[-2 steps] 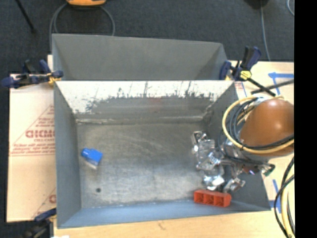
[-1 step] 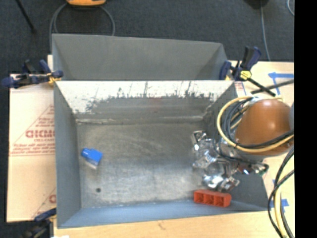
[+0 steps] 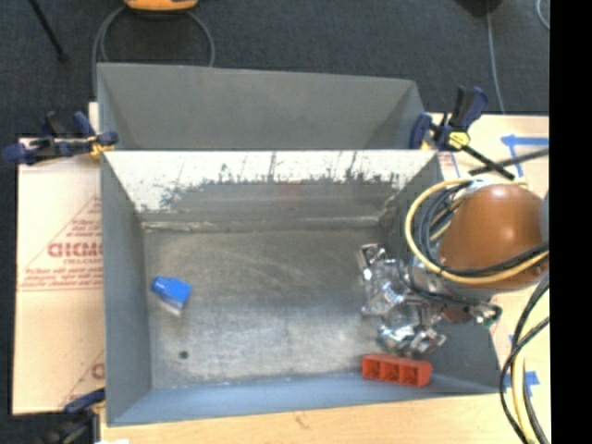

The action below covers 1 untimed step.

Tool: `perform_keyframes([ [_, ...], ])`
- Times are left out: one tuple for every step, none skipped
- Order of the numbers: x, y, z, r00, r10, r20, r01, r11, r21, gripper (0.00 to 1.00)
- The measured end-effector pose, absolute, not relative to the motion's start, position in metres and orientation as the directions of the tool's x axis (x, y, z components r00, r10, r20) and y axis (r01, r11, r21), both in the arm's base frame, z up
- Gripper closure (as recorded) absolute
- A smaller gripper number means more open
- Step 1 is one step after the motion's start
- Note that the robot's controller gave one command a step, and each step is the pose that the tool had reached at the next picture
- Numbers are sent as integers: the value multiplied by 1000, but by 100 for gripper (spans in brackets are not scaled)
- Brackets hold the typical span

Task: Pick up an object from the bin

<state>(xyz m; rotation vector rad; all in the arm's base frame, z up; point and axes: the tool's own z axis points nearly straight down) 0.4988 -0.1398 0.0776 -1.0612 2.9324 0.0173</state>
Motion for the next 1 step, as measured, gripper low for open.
perform_keyframes([
  [501, -140, 172, -770, -639, -6, -639, 770, -8, 100],
])
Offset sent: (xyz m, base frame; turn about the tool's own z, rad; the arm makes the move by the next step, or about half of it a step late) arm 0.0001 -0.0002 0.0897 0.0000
